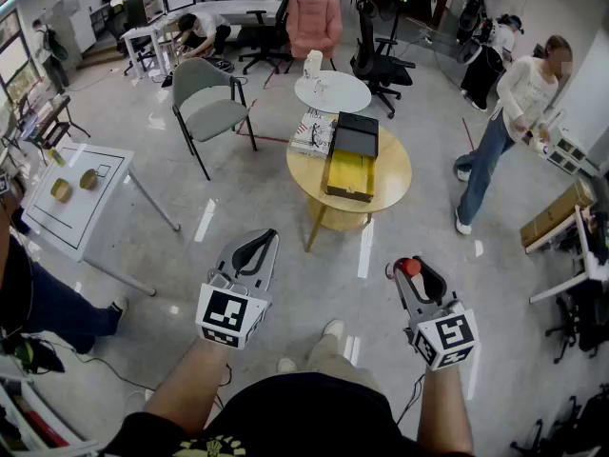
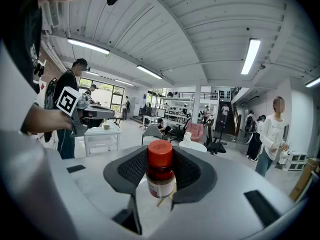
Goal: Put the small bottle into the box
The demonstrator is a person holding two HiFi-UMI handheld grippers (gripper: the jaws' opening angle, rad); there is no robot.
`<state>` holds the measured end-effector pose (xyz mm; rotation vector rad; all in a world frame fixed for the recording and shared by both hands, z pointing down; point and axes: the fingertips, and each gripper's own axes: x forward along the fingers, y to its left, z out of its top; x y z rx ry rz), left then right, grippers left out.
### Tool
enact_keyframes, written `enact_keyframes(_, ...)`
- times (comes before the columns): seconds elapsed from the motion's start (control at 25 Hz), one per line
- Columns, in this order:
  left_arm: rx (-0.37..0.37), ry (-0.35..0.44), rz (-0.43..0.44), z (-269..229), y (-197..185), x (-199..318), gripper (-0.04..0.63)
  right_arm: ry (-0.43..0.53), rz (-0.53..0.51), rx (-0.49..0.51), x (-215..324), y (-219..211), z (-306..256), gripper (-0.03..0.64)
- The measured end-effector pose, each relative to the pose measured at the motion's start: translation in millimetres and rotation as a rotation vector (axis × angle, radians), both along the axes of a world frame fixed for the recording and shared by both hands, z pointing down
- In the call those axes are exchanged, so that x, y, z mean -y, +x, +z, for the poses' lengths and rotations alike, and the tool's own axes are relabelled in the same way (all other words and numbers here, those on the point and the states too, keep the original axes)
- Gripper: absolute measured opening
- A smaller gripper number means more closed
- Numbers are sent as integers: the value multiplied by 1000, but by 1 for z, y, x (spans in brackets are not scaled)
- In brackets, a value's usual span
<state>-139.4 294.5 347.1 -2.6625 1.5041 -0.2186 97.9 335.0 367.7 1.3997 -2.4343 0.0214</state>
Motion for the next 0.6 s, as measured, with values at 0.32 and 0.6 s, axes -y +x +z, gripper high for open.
enact_keyframes(0.32,11,0,10,2,7,23,19,-9,-27,37,23,-4,3,158)
enact_keyframes(0.6,15,-28,17,10,16,41,20,-12,-30,34,42,4,0,158)
